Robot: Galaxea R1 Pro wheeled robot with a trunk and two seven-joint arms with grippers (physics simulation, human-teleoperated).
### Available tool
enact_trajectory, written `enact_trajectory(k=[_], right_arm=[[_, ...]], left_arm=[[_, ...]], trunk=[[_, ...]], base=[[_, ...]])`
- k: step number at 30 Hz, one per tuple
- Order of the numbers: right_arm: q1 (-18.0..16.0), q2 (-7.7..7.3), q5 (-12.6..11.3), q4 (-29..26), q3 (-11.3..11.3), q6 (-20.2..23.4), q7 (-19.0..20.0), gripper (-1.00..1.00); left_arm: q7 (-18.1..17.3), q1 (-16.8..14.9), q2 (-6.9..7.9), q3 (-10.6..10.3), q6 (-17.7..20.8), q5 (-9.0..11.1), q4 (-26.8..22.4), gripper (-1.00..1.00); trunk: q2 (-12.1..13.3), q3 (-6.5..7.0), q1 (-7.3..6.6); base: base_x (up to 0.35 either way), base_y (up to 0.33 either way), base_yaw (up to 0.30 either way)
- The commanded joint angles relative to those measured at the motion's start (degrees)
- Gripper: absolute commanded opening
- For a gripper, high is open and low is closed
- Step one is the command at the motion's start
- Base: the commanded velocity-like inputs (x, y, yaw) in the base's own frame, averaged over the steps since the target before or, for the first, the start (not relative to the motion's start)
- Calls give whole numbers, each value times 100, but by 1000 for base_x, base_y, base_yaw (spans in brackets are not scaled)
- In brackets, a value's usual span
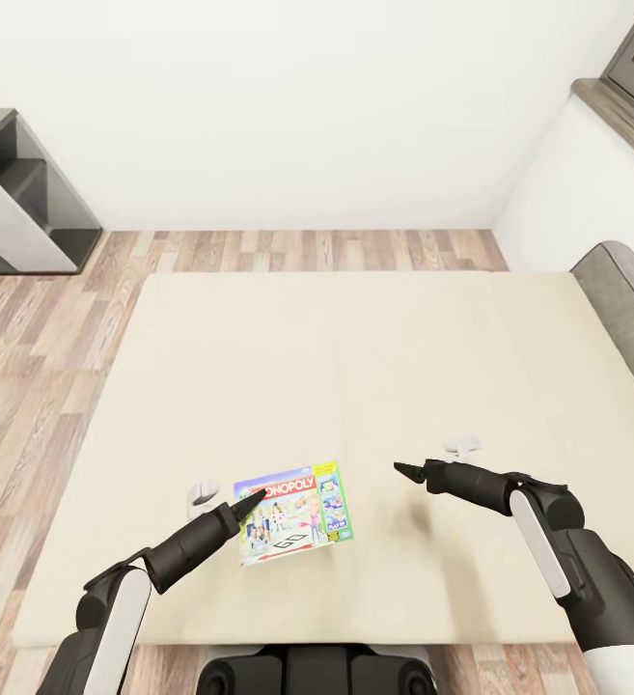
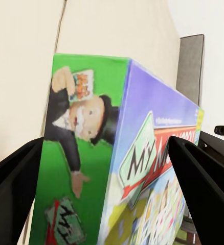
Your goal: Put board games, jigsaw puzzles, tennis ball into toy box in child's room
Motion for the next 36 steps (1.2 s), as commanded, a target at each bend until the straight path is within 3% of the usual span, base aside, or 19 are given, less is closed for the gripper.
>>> enact_trajectory(k=[1, 36], right_arm=[[-3, -4, -24, -4, 4, 33, -5, 100], [-3, -13, -24, -4, -1, 37, -5, 100]], left_arm=[[-21, -3, -6, 14, 36, 5, -2, -100], [-24, -3, -6, 14, 36, 5, -2, -100]], trunk=[[-9, 3, 3], [-9, 333, 3]], base=[[0, 0, 0], [0, 0, 0]])
